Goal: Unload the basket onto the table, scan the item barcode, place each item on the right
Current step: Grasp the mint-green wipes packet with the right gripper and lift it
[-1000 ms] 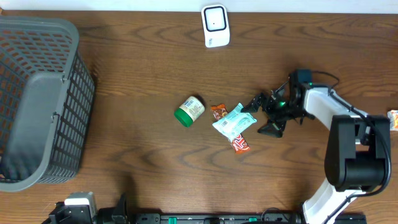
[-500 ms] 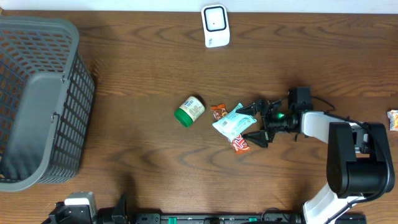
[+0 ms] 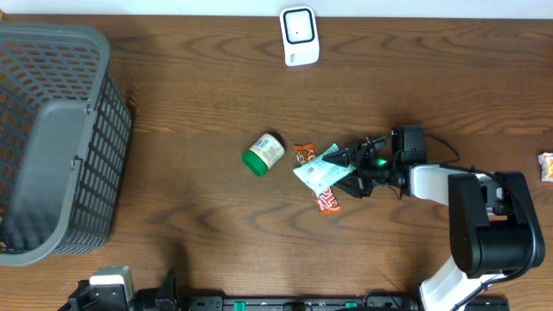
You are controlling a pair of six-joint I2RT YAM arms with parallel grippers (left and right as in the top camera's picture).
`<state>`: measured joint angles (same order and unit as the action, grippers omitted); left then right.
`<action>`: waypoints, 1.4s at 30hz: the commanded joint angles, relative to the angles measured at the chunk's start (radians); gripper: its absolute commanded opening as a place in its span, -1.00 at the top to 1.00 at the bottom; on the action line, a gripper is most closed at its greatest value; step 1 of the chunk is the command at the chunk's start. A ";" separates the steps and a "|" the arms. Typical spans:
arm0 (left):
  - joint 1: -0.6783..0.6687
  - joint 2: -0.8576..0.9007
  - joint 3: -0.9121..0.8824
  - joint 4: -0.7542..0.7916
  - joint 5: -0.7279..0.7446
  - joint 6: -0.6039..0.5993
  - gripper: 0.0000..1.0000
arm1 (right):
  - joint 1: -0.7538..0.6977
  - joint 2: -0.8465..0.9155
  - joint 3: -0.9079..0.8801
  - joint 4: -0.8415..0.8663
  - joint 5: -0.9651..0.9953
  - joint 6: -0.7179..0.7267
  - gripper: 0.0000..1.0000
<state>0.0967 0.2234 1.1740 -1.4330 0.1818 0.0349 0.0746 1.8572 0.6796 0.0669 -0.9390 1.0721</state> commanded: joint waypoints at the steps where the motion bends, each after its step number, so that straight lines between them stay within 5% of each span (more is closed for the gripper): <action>1: 0.004 -0.004 0.003 0.002 0.010 0.016 -0.95 | -0.005 0.111 -0.065 -0.024 0.526 -0.014 -0.09; 8: 0.004 -0.004 0.003 0.002 0.010 0.016 -0.96 | -0.006 0.111 -0.065 0.059 0.593 -0.072 0.98; 17: 0.004 -0.004 0.003 0.002 0.010 0.016 -0.96 | -0.006 0.077 -0.065 0.259 0.441 -0.256 0.97; 24: 0.004 -0.004 0.003 0.002 0.010 0.016 -0.96 | -0.030 -0.137 -0.064 0.261 0.243 -0.262 0.98; 34: 0.004 -0.004 0.003 0.002 0.010 0.016 -0.96 | -0.027 -0.641 -0.064 0.082 0.222 -0.227 0.97; 42: 0.004 -0.004 0.003 0.002 0.010 0.016 -0.96 | -0.027 -0.850 -0.065 -0.097 0.205 -0.204 0.97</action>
<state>0.0967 0.2230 1.1740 -1.4330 0.1818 0.0349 0.0479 1.0416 0.6083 -0.0105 -0.7090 0.8486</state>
